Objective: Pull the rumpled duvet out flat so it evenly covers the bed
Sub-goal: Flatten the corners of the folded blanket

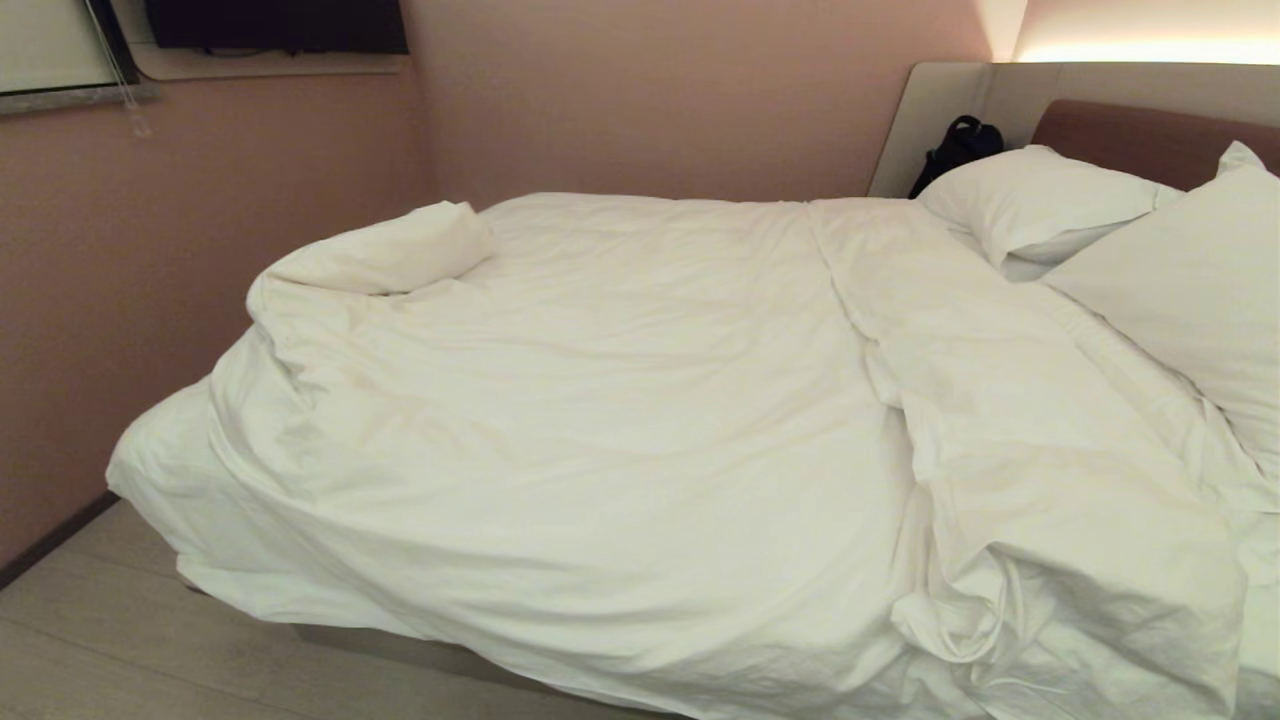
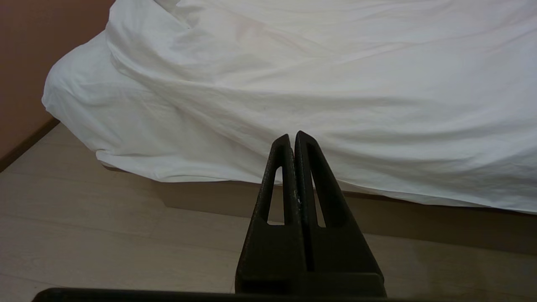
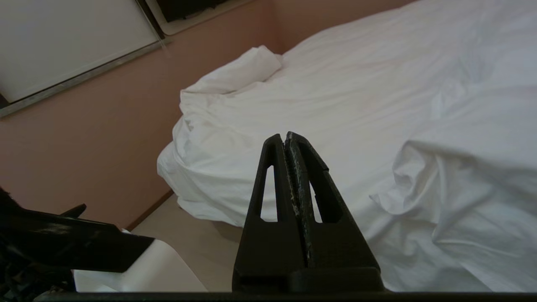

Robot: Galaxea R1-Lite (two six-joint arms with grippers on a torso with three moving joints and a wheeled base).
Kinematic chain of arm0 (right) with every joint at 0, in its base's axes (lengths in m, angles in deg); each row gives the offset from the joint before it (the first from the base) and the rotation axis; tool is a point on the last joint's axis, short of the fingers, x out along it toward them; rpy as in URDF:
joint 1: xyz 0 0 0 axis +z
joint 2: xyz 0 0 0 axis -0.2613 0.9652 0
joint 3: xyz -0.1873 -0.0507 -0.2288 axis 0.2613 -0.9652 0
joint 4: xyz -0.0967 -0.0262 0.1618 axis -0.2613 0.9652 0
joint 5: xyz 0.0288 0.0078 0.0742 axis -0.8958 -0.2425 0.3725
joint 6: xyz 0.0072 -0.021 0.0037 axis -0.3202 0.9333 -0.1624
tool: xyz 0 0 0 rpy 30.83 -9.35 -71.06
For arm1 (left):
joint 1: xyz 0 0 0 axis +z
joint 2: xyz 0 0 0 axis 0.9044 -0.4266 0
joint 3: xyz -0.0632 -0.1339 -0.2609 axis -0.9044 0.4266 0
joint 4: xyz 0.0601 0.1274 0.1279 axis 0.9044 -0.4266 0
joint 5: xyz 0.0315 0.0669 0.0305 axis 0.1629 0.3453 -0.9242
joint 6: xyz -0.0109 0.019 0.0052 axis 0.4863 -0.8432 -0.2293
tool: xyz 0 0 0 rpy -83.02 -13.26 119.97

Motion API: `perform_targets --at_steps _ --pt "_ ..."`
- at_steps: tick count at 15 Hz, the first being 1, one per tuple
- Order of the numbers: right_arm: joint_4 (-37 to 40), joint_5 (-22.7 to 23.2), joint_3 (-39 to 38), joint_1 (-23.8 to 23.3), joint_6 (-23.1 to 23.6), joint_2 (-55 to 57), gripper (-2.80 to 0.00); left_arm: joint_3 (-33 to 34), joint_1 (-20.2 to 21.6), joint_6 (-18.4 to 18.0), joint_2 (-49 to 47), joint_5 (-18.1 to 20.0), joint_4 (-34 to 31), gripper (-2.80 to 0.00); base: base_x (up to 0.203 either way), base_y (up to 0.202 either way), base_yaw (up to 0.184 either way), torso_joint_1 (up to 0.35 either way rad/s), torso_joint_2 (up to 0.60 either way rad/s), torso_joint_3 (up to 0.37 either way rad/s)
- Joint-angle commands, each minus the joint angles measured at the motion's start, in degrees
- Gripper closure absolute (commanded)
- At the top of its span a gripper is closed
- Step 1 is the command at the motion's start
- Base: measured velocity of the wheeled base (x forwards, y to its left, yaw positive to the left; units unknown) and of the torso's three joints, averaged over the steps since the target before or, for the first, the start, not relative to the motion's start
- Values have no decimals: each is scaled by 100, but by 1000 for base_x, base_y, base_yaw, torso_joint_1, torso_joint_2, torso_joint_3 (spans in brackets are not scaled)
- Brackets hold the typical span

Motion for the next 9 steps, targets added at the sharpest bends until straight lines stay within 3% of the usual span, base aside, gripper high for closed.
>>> perform_targets --at_steps 1,4,9 --pt "35 20 219 0 429 -3 0 -6 2 1 2 0 1 0 0 0 0 0 0 0" --pt "51 -487 343 0 1215 -3 0 0 2 1 2 0 1 0 0 0 0 0 0 0" --pt "-7 -2117 418 0 2731 -3 0 -5 2 1 2 0 1 0 0 0 0 0 0 0"
